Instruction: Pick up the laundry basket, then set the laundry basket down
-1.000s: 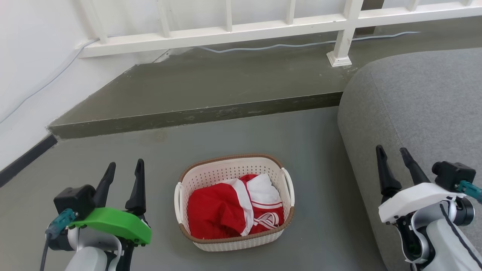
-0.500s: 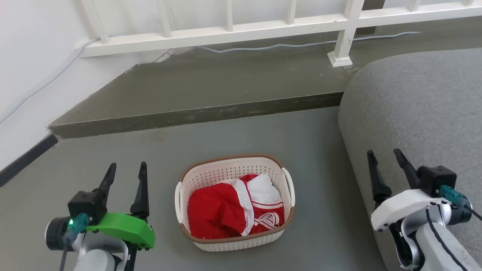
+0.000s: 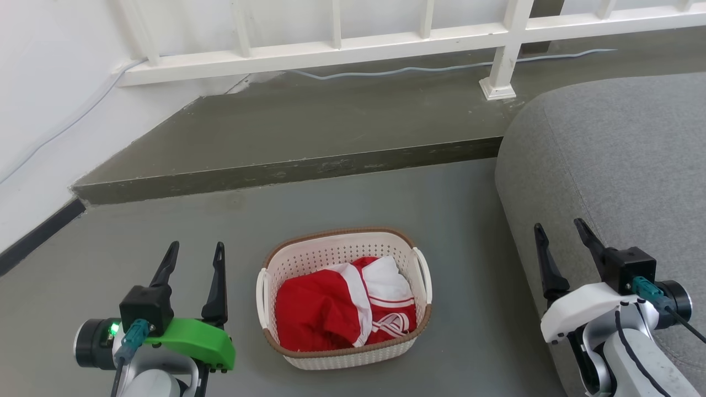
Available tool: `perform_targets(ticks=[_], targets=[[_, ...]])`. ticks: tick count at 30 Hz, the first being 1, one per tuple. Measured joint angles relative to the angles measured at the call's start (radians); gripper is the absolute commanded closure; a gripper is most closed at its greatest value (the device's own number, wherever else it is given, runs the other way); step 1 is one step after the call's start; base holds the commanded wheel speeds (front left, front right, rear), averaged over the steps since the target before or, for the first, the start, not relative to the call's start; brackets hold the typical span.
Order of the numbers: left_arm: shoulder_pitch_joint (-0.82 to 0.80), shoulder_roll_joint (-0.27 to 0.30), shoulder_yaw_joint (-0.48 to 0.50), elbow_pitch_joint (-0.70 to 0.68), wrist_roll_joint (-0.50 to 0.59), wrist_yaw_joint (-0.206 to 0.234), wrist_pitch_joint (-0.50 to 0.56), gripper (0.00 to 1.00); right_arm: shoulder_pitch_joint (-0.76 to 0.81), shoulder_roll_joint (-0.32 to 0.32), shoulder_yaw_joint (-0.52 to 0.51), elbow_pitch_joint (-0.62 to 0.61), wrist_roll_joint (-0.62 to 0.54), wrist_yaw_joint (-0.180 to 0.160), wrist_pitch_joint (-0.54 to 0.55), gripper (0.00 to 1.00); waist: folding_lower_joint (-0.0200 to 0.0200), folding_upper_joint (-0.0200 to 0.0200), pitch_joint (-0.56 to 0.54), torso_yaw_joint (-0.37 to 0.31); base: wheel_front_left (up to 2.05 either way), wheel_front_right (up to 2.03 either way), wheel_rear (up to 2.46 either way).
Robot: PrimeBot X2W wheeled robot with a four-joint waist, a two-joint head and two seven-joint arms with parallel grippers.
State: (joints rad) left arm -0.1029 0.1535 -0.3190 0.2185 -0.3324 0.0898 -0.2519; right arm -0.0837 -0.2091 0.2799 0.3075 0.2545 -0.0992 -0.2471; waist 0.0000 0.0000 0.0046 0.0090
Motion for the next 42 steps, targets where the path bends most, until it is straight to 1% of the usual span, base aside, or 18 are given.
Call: perform_targets(ticks=[28,42], targets=[[0.001,-0.011,0.019,0.027,0.0,0.0,0.0,0.0,0.0,0.007,-0.006,0.009,0.001,0.001,0.0,0.0,0.0,0.0,0.014,0.0,0.0,0.0,0.0],[-0.003,-0.013,0.026,0.013,-0.001,-0.001,0.0,0.0,-0.027,0.022,-0.007,0.008,0.001,0.001,0.0,0.0,0.0,0.0,0.096,-0.004,0.0,0.0,0.0]])
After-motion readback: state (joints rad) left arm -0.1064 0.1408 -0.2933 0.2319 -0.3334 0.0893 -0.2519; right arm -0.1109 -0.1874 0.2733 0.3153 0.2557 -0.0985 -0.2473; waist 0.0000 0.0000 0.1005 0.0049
